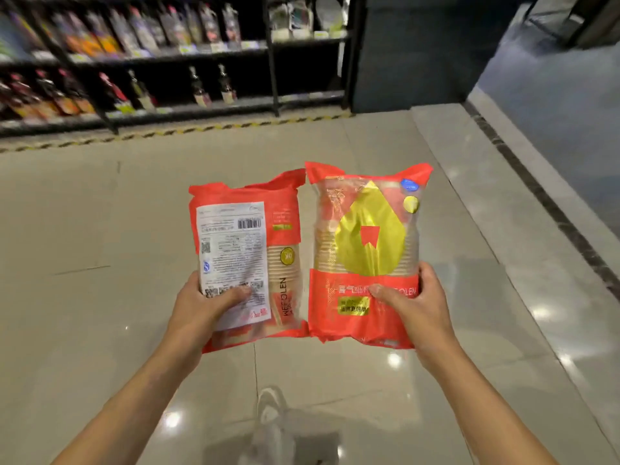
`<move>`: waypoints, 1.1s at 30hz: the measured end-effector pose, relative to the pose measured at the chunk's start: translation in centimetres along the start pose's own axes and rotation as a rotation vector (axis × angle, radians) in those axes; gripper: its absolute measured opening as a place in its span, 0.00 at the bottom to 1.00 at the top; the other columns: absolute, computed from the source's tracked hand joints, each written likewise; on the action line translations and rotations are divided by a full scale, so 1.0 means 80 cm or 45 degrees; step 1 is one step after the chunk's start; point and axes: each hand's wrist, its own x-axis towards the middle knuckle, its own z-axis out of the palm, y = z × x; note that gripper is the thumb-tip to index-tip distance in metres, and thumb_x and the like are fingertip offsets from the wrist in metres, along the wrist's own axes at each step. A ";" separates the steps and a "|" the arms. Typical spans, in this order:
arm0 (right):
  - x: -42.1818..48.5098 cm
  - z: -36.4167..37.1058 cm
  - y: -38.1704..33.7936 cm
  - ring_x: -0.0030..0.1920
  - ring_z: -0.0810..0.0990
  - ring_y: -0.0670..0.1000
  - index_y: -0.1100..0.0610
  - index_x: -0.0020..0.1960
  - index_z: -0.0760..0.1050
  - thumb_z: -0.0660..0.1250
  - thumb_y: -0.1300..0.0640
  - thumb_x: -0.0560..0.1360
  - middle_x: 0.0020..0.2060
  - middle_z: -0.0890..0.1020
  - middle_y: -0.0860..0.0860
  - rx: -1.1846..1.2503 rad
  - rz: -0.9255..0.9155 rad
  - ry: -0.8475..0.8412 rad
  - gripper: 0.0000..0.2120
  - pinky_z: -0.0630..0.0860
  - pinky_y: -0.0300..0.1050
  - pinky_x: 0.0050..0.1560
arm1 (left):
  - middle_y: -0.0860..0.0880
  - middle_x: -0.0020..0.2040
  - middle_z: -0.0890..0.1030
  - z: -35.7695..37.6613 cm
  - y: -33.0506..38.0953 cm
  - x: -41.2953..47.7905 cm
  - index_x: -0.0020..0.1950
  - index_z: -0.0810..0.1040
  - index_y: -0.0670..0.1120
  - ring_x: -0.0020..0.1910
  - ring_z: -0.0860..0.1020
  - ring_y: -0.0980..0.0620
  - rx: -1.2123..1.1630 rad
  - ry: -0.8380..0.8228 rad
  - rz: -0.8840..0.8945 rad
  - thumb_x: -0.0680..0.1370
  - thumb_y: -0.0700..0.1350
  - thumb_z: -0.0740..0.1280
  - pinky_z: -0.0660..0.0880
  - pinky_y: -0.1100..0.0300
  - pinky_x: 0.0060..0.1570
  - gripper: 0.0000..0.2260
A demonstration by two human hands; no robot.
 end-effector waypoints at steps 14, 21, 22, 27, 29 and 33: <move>-0.371 0.182 -0.132 0.46 0.85 0.46 0.48 0.62 0.73 0.83 0.55 0.61 0.53 0.83 0.49 -0.038 -0.351 -0.999 0.33 0.80 0.45 0.43 | 0.51 0.52 0.88 -0.297 0.028 -0.539 0.62 0.79 0.49 0.50 0.87 0.49 -0.151 1.031 0.176 0.63 0.44 0.81 0.82 0.57 0.46 0.29; -0.663 0.295 -0.098 0.46 0.85 0.55 0.47 0.59 0.74 0.78 0.61 0.68 0.51 0.83 0.51 -0.129 -0.336 -1.537 0.24 0.82 0.48 0.30 | 0.64 0.40 0.86 -0.408 -0.086 -0.840 0.56 0.77 0.53 0.39 0.86 0.62 -0.337 1.628 0.143 0.68 0.37 0.80 0.78 0.68 0.34 0.22; -0.709 0.308 -0.087 0.46 0.85 0.55 0.48 0.60 0.74 0.78 0.62 0.69 0.51 0.83 0.52 -0.137 -0.315 -1.600 0.24 0.81 0.47 0.27 | 0.63 0.41 0.87 -0.420 -0.103 -0.882 0.55 0.78 0.54 0.40 0.86 0.61 -0.361 1.683 0.139 0.68 0.38 0.81 0.79 0.67 0.36 0.22; -0.930 0.364 -0.011 0.46 0.85 0.58 0.48 0.59 0.75 0.79 0.61 0.68 0.51 0.84 0.53 -0.215 -0.282 -1.848 0.24 0.81 0.55 0.28 | 0.55 0.51 0.88 -0.480 -0.194 -1.084 0.61 0.79 0.52 0.49 0.87 0.52 -0.444 1.899 0.064 0.61 0.46 0.83 0.82 0.52 0.50 0.29; -1.014 0.384 0.015 0.46 0.85 0.58 0.48 0.59 0.75 0.79 0.61 0.67 0.52 0.84 0.54 -0.233 -0.296 -1.932 0.24 0.81 0.52 0.27 | 0.53 0.53 0.88 -0.508 -0.225 -1.157 0.63 0.79 0.51 0.50 0.87 0.50 -0.453 1.980 0.030 0.60 0.49 0.82 0.82 0.46 0.54 0.32; -1.139 0.420 0.050 0.44 0.85 0.55 0.48 0.58 0.75 0.80 0.61 0.67 0.50 0.84 0.53 -0.258 -0.335 -2.063 0.24 0.79 0.45 0.24 | 0.51 0.53 0.88 -0.572 -0.265 -1.261 0.62 0.79 0.50 0.50 0.87 0.47 -0.471 2.096 -0.008 0.60 0.49 0.80 0.83 0.45 0.53 0.31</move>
